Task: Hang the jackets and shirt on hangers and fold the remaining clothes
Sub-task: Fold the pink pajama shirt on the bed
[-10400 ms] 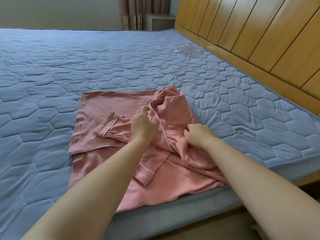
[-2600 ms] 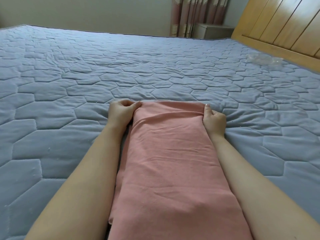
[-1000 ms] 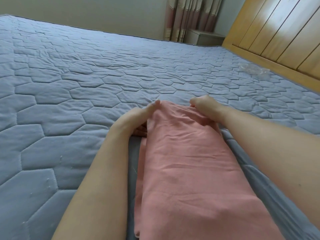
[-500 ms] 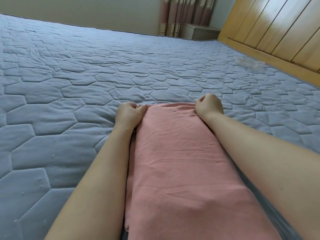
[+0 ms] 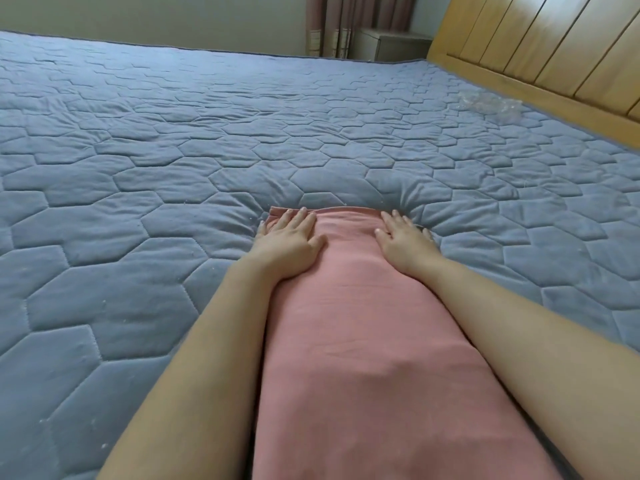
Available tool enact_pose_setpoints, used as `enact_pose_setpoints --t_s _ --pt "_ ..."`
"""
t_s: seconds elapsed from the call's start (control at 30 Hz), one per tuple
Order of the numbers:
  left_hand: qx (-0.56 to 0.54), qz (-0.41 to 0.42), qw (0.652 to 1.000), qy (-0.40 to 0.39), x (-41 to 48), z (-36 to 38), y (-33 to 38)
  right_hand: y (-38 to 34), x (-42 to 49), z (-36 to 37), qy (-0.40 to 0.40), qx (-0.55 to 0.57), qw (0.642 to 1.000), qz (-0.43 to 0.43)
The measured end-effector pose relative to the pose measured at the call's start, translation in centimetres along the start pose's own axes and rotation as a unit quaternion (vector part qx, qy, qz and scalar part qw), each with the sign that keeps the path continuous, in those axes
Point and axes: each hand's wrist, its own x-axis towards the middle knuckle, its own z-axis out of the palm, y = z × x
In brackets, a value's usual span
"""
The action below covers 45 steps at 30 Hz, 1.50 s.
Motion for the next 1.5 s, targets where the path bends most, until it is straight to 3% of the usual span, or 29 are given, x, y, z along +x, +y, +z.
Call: enact_pose_setpoints --t_s 0.07,0.13,0.23,0.27,0.3,0.47,0.63,0.7,0.77,0.93,1.07,1.2,1.3,1.37,1.47,1.5 --pt "-0.009 -0.006 1.0 0.01 -0.1 0.5 -0.1 1.0 0.2 -0.3 0.004 0.082 0.997 -0.005" --pt "-0.013 -0.009 1.0 0.021 -0.1 0.5 -0.2 2.0 0.9 -1.1 0.019 0.276 0.961 -0.001" --pt "-0.004 -0.005 1.0 0.028 0.0 0.6 0.1 3.6 1.4 -2.1 0.0 0.593 0.802 0.068" --pt "-0.002 -0.004 1.0 0.029 0.0 0.6 0.2 3.9 1.5 -2.3 -0.006 0.631 0.771 0.082" --pt "-0.002 -0.001 1.0 0.031 0.0 0.5 0.3 3.9 1.5 -2.4 -0.012 0.633 0.769 0.085" --pt "0.003 0.003 0.999 0.034 -0.1 0.6 0.4 3.2 2.8 -2.4 0.075 0.473 0.86 0.174" --pt "0.014 0.012 1.0 0.021 -0.1 0.6 0.3 2.4 4.6 -2.6 0.116 0.369 0.896 0.219" --pt "0.02 0.011 1.0 0.022 0.0 0.5 0.3 2.7 4.6 -2.0 0.12 0.382 0.9 0.17" --pt "0.022 0.005 0.999 0.024 0.2 0.4 0.3 3.3 4.0 -1.9 0.108 0.467 0.866 0.146" --pt "0.031 -0.001 0.999 0.021 0.2 0.3 0.4 4.8 2.1 -2.6 0.0 0.519 0.847 0.11" --pt "0.028 -0.006 0.999 0.018 0.0 0.7 0.4 4.4 1.9 -1.3 0.056 0.371 0.925 0.054" --pt "0.016 -0.007 0.999 0.038 0.2 0.5 0.9 3.9 3.3 -1.8 0.107 0.401 0.904 0.104" --pt "0.01 -0.01 0.999 0.038 0.0 0.7 1.0 2.9 2.9 -2.0 0.11 0.196 0.968 0.111" --pt "0.019 -0.012 0.999 0.039 0.0 0.8 1.0 1.1 2.1 -3.2 0.135 0.052 0.985 0.096" --pt "0.025 -0.014 0.999 0.033 0.1 0.8 0.9 -2.7 0.0 -5.0 0.258 0.009 0.966 -0.02" --pt "0.027 -0.015 0.999 0.03 0.3 0.9 1.0 -3.3 -0.4 -4.6 0.244 0.012 0.967 -0.077"
